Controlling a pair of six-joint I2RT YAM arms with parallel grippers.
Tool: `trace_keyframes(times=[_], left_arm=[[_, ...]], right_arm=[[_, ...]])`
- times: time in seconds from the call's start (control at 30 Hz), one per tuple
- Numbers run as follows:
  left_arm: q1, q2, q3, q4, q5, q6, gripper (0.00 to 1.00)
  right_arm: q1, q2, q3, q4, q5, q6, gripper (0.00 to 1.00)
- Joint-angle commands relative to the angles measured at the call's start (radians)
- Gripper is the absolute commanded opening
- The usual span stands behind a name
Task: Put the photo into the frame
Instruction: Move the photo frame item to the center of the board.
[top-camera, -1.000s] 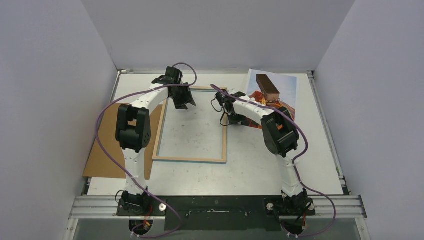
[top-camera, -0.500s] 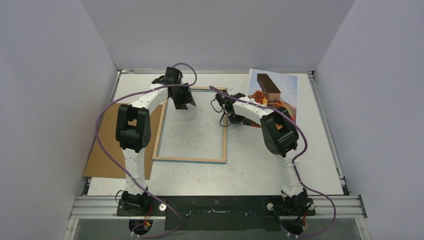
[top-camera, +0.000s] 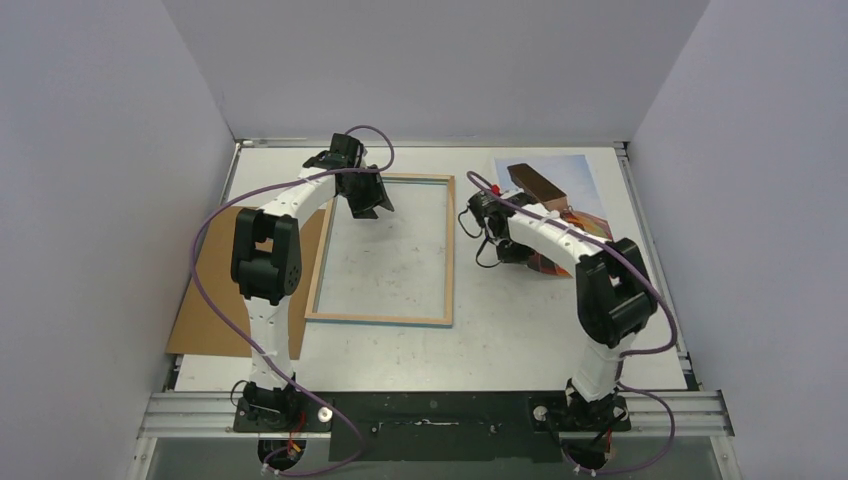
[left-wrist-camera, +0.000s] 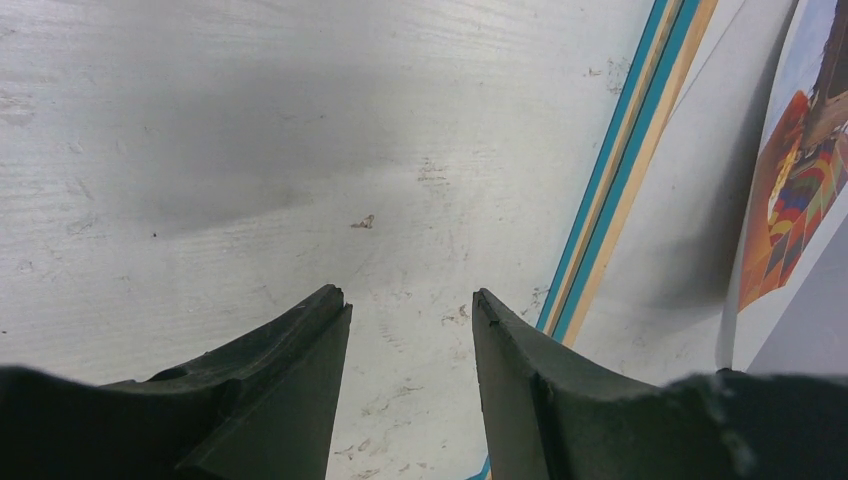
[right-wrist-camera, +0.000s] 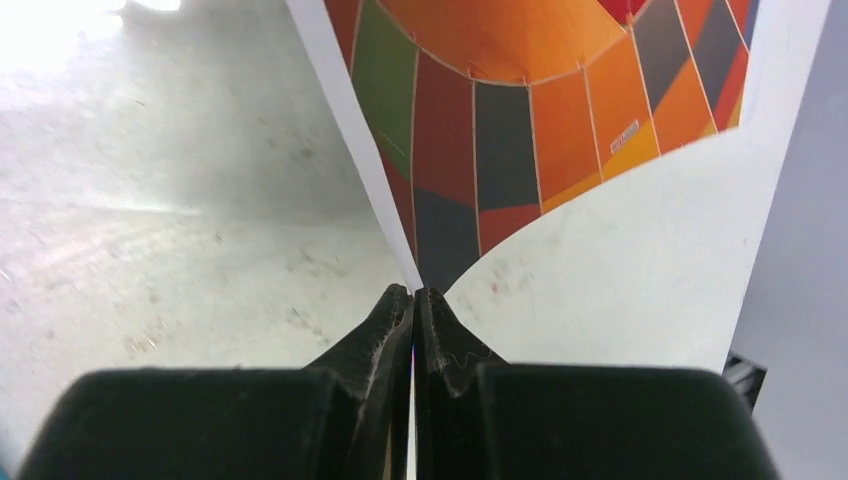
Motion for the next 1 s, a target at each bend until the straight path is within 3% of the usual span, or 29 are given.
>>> trace_keyframes(times=[0.0,0.37,0.6,0.63,0.7,0.83,0.97], left_arm=[[0.007,-0.051,-0.001,0.044,0.032,-0.013,0.47],[-0.002,-0.068,-0.018,0.047,0.033,-0.017,0.47],[-0.009,-0.086,-0.03,0.043,0.022,-0.017,0.47],[-0.011,-0.089,-0.03,0.043,0.022,-0.016,0.47],[-0.014,-0.095,-0.031,0.044,0.03,-0.011,0.48],[-0.027,-0.112,-0.02,0.06,0.062,0.01,0.52],[-0.056,-0.111,0.016,0.087,0.096,0.037,0.58]], right_arm=[[-0.005,-0.146,-0.087,-0.122,0.01,0.172,0.0],[0.019,-0.37,-0.259,-0.317,-0.161,0.4,0.0],[0.019,-0.474,-0.329,-0.326,-0.256,0.439,0.0],[0.019,-0.475,-0.332,-0.319,-0.265,0.439,0.03],[0.019,-0.477,-0.317,-0.304,-0.267,0.437,0.24],[0.012,-0.447,-0.188,-0.289,-0.233,0.398,0.56],[-0.043,-0.383,-0.061,-0.198,-0.226,0.325,0.66]])
